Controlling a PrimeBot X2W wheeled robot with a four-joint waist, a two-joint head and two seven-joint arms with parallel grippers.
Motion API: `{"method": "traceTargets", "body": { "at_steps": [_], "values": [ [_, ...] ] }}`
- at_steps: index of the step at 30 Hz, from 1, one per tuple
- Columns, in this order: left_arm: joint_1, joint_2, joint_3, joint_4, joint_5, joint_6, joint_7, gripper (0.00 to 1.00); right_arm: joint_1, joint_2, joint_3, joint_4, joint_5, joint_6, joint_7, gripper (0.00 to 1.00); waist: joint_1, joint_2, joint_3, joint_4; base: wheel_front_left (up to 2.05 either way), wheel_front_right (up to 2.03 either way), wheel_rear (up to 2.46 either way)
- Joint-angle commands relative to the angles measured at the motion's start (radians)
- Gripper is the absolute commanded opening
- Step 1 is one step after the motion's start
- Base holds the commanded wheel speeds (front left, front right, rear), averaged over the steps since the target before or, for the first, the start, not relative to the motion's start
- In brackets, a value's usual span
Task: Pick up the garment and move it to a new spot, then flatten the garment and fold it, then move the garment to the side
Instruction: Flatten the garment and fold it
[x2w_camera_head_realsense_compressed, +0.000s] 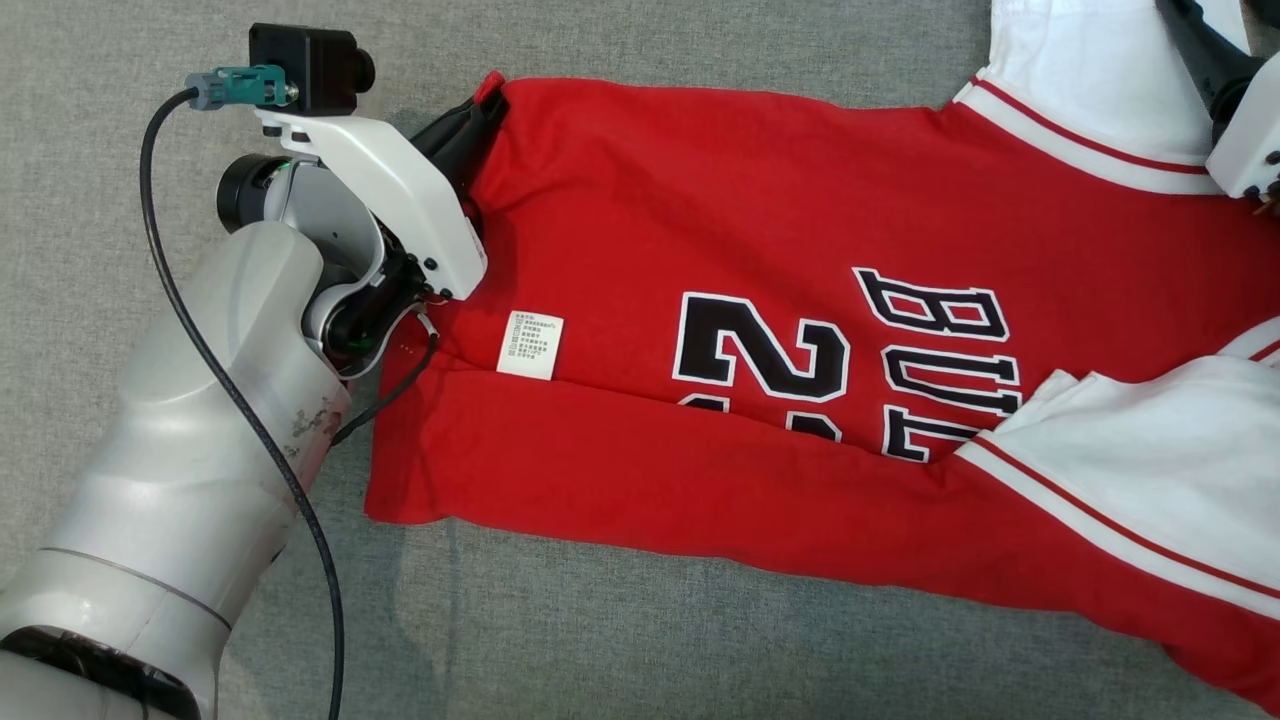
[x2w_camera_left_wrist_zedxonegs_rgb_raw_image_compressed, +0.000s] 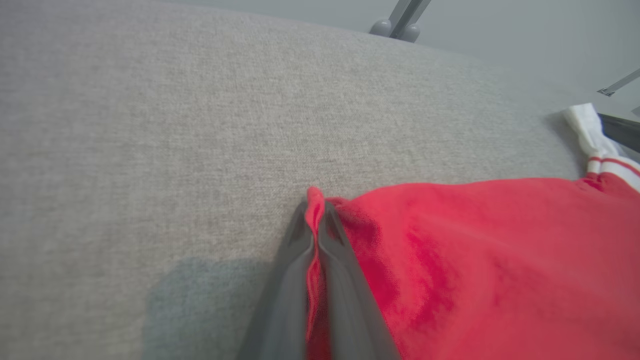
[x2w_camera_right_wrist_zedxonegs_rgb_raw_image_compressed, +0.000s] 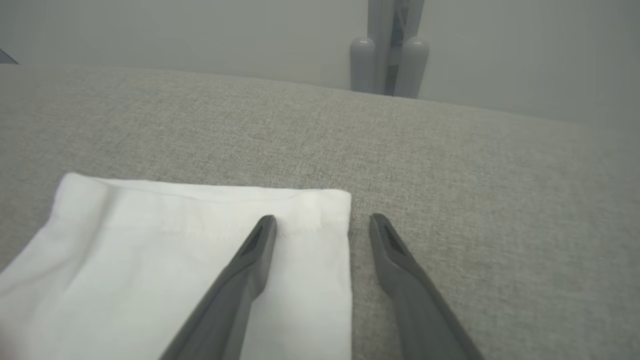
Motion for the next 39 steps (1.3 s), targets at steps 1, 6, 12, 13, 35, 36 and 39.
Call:
{"method": "traceTargets", "body": {
  "at_steps": [1,6,12,13,35,36,39],
  "values": [
    [-0.004,0.005,-0.008,0.015,-0.004,-0.002,0.003,0.0,-0.005,-0.007,0.014,0.011,0.011,0.0,-0.007,0.0,0.0,0.0,-0.001,-0.002,0.0,0.0,0.0],
    [0.003,0.006,-0.017,0.029,-0.018,-0.003,-0.007,0.0,-0.02,-0.016,0.059,0.003,0.08,0.0,-0.078,0.0,0.0,0.0,-0.013,-0.011,0.0,0.0,0.0],
    [0.024,0.036,-0.017,0.015,-0.051,-0.004,-0.025,0.0,0.007,-0.04,0.08,-0.058,0.187,0.0,-0.186,0.0,0.0,0.0,-0.059,-0.036,0.0,0.0,0.0],
    [0.029,0.043,-0.019,0.011,-0.053,-0.004,-0.028,0.0,0.015,-0.053,0.084,-0.072,0.198,0.0,-0.205,0.0,0.0,0.0,-0.07,-0.04,0.0,0.0,0.0],
    [0.249,0.232,0.053,-0.283,-0.14,0.067,-0.084,0.0,0.312,-0.172,0.079,-0.439,0.332,0.0,-0.372,0.0,0.0,0.0,-0.197,-0.12,0.0,0.0,0.0],
    [0.272,0.242,0.059,-0.315,-0.148,0.072,-0.088,0.0,0.334,-0.17,0.075,-0.462,0.344,0.0,-0.375,0.0,0.0,0.0,-0.199,-0.12,0.0,0.0,0.0],
    [0.361,0.276,0.079,-0.413,-0.18,0.099,-0.098,0.0,0.422,-0.176,0.076,-0.527,0.355,0.0,-0.371,0.0,0.0,0.0,-0.205,-0.122,0.0,0.0,0.0]
  ]
}}
